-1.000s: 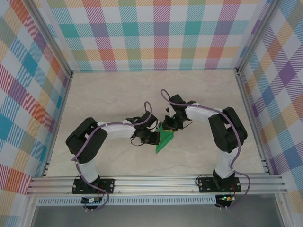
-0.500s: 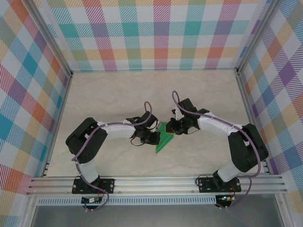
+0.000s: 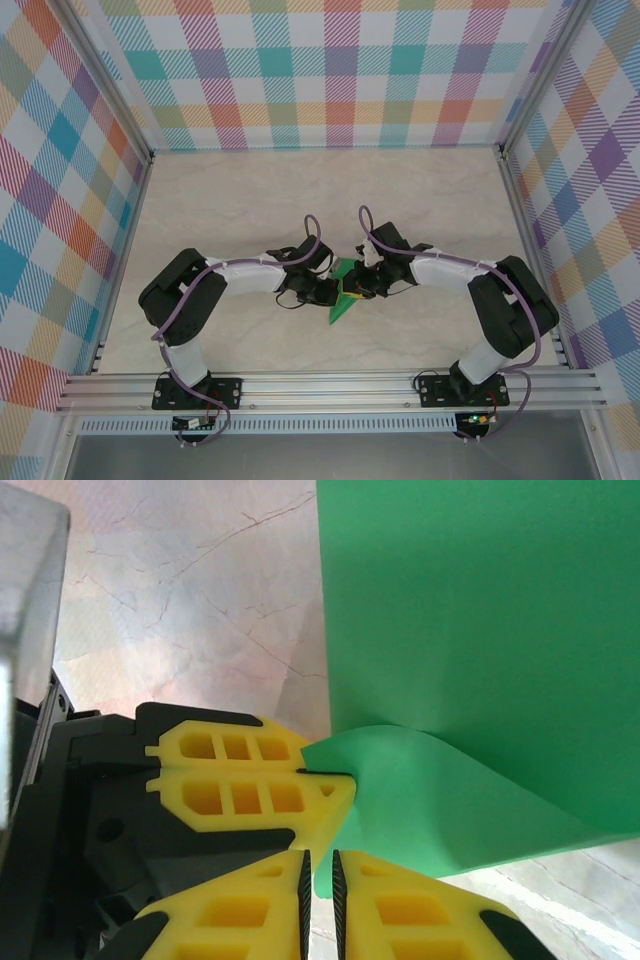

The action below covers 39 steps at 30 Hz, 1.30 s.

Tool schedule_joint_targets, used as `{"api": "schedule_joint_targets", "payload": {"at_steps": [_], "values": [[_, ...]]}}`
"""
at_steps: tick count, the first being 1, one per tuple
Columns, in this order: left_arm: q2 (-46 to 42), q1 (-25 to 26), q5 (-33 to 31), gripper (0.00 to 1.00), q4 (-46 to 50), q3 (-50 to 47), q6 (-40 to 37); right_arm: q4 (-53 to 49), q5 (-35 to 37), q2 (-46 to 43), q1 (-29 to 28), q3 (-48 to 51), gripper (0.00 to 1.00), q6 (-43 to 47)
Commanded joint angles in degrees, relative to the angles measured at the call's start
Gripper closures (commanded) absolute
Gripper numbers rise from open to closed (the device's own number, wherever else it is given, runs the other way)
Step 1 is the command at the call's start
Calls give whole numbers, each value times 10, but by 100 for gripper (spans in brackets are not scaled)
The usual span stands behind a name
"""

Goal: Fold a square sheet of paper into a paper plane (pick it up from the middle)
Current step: Third fold the triangle at the center of the table.

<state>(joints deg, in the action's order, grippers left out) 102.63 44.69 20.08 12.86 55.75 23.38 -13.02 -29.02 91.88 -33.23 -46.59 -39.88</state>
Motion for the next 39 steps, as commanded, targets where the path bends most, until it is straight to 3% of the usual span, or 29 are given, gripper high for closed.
{"api": "schedule_joint_targets", "payload": {"at_steps": [1, 22, 39], "values": [[-8, -8, 6, 100, -15, -6, 8, 4, 5, 13, -4, 3, 84, -1], [-23, -8, 39, 99, -47, -27, 32, -22, 31, -10, -4, 6, 82, 5], [-22, -7, -1, 99, -34, -36, 28, -23, 31, -6, -4, 4, 82, 4]]}}
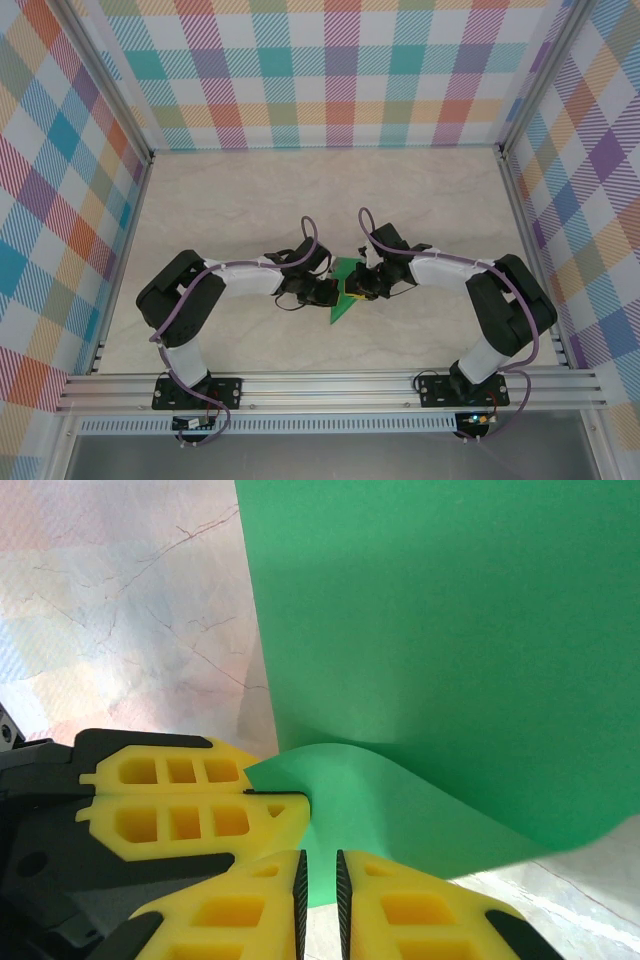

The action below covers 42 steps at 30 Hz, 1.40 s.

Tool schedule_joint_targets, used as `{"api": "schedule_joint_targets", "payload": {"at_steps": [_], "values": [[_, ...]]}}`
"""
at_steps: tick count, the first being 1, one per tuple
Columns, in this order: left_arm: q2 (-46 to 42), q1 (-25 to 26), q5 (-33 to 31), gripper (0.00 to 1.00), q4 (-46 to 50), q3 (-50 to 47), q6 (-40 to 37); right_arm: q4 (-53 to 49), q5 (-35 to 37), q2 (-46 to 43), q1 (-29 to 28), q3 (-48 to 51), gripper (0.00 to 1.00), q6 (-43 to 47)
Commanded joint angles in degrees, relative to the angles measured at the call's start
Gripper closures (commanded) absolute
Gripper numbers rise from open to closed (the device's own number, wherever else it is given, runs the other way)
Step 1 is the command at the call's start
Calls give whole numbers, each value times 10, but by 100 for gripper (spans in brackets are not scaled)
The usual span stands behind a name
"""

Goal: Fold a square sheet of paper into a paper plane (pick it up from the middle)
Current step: Third fold the triangle at the center of the table.

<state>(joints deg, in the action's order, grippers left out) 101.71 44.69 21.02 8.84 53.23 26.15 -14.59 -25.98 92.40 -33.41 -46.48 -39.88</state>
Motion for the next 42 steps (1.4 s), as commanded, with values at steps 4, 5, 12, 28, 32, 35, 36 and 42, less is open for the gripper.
{"api": "schedule_joint_targets", "payload": {"at_steps": [4, 5, 12, 28, 32, 35, 36, 42], "values": [[-21, -8, -13, 99, 7, -16, -3, -8, 1, -14, -3, 2, 81, 4], [-20, -7, -12, 99, 7, -18, -2, -8, 1, -14, -3, 0, 81, 4], [-7, -8, 1, 99, -4, -16, 1, 9, -15, -11, -4, -2, 81, -5], [-8, -8, -13, 99, 8, -21, -4, 56, -4, 54, -14, 22, 84, -5], [-6, -8, -15, 99, 12, -21, -5, 53, 10, 63, -13, 30, 85, -5], [-4, -8, -15, 99, 12, -22, -5, 49, 15, 56, -13, 34, 84, -4], [-4, -8, -15, 99, 12, -22, -6, 48, 12, 53, -14, 33, 84, -4], [-7, -8, -17, 100, 21, -21, -11, 53, 4, 9, -8, 26, 83, -6]]}}
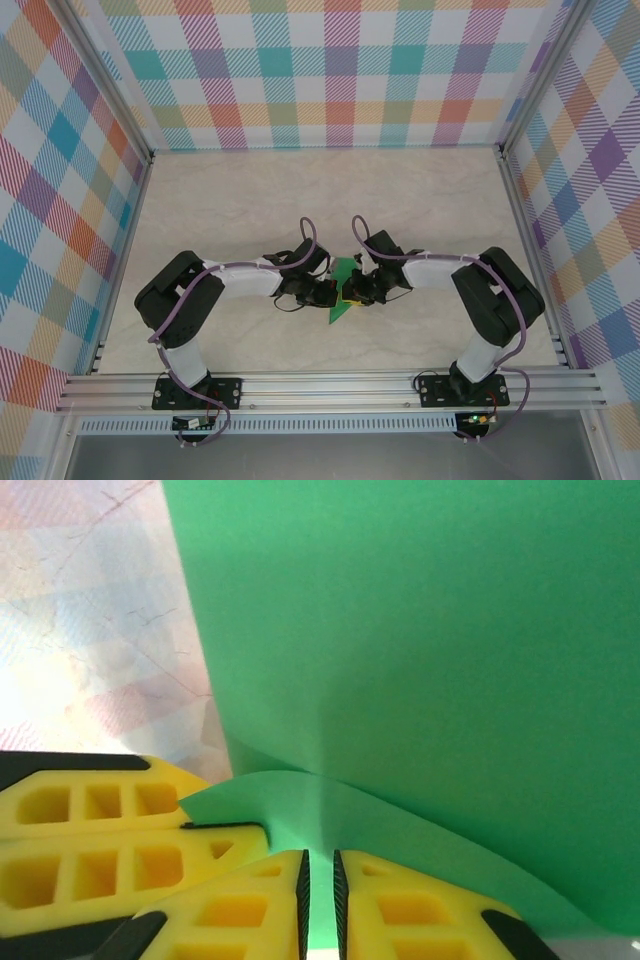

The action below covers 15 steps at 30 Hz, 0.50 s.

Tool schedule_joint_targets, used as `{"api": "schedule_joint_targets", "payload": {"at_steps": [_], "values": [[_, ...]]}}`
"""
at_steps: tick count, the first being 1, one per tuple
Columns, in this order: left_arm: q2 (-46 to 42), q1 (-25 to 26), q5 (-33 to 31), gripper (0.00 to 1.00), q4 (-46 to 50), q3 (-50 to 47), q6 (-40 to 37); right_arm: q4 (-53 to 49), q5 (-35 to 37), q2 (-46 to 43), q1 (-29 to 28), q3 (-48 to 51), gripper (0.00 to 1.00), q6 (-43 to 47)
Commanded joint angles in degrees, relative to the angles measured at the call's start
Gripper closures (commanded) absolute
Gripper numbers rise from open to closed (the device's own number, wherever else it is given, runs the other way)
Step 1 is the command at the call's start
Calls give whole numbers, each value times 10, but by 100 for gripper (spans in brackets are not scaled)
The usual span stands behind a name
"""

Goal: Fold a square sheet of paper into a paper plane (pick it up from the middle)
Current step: Third fold the triangle at the center of the table.

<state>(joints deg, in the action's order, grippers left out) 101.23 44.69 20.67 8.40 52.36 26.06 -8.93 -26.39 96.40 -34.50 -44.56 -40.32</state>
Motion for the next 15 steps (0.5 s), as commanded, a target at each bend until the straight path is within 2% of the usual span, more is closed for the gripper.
{"api": "schedule_joint_targets", "payload": {"at_steps": [1, 15], "values": [[-2, -8, -13, 100, 25, -12, -10, -5, 7, -33, 5, 5, 83, 0], [-2, -7, -15, 100, 27, -13, -14, 26, 16, 24, 21, 35, 84, 13]]}}
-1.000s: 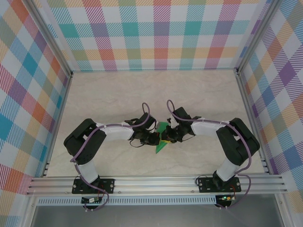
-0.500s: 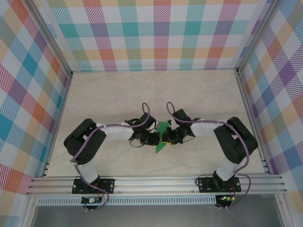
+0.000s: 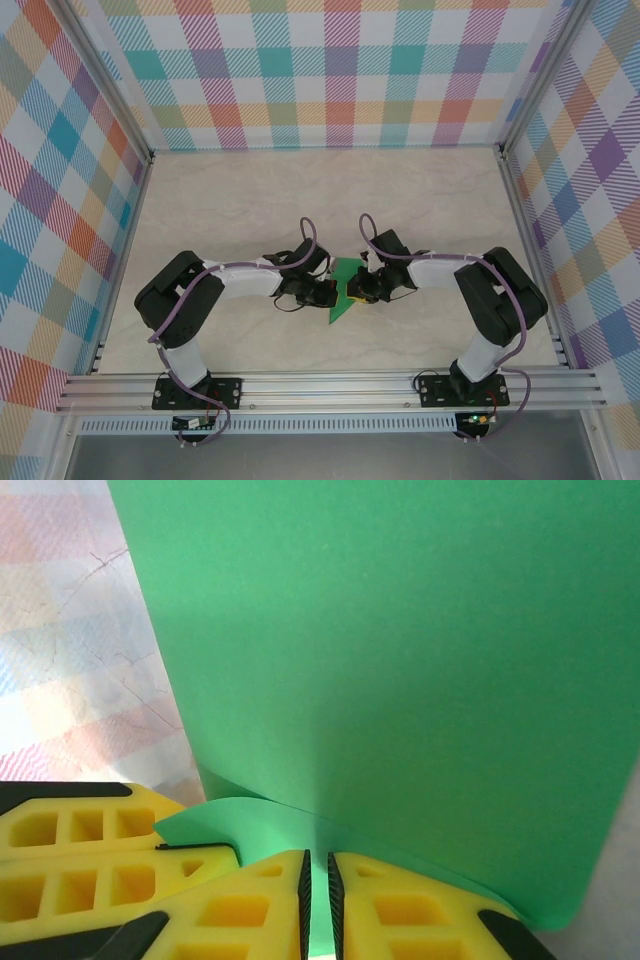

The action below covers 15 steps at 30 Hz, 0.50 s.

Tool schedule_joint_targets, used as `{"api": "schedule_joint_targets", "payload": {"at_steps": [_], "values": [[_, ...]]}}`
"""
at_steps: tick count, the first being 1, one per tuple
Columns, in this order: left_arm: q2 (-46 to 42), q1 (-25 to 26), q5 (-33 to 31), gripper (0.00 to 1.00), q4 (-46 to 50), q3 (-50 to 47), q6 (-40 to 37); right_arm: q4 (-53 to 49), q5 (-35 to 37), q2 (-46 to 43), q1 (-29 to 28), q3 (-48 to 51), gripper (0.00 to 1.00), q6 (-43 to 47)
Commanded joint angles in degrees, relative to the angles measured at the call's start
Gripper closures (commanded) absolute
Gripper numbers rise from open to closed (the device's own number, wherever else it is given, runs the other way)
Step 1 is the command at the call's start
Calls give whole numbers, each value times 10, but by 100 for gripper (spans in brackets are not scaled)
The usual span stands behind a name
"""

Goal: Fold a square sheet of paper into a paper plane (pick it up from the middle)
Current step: Third fold the triangle at the center of the table.

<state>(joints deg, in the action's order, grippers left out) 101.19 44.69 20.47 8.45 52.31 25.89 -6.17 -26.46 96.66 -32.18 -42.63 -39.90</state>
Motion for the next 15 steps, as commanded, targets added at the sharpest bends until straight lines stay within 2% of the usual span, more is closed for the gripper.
{"api": "schedule_joint_targets", "payload": {"at_steps": [1, 8, 15], "values": [[-1, -8, -13, 100, 27, -13, -12, -1, 18, 15, -2, 16, 84, 10], [-1, -7, -14, 100, 29, -15, -14, 32, -12, -44, 25, 27, 83, 7], [-2, -8, -14, 100, 28, -16, -14, 57, -18, -3, 38, 39, 83, 16]]}}
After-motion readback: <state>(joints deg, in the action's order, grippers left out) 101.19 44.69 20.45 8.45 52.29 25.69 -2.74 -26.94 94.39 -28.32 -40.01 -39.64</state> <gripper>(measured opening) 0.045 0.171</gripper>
